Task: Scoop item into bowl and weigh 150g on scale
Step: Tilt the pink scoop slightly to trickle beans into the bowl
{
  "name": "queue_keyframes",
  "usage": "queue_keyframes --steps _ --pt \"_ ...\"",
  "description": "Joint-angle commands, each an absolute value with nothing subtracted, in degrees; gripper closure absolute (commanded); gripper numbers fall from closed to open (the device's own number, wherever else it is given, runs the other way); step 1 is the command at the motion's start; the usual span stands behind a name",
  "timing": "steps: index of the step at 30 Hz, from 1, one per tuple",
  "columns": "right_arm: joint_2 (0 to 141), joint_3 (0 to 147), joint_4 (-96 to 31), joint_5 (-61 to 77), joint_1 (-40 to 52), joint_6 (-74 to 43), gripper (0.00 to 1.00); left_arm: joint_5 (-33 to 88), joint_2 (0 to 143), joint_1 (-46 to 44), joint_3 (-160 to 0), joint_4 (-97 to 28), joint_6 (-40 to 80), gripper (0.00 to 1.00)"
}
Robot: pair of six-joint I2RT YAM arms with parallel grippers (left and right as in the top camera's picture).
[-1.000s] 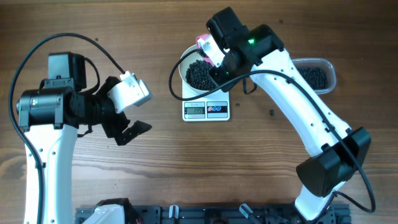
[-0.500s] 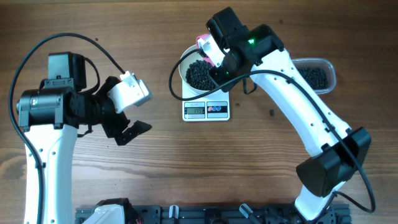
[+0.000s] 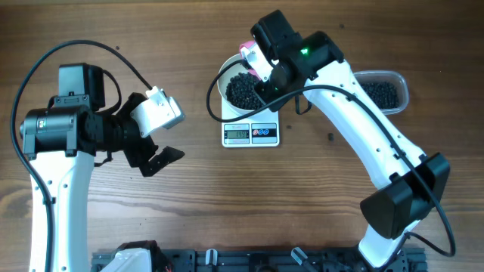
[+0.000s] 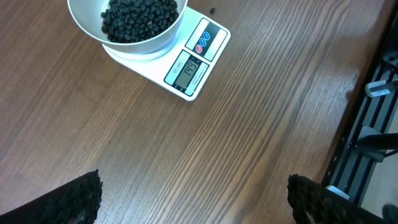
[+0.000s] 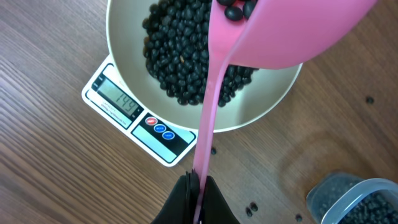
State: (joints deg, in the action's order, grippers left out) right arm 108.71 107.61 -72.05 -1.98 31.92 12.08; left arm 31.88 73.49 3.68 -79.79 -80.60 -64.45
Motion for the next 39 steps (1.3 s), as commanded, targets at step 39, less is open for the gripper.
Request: queue_keyframes --steps 39 --pt "106.3 105.2 -71.2 -5.1 30.8 10.5 0.95 33.1 72.9 3.9 -80.9 -80.6 -65.6 0.00"
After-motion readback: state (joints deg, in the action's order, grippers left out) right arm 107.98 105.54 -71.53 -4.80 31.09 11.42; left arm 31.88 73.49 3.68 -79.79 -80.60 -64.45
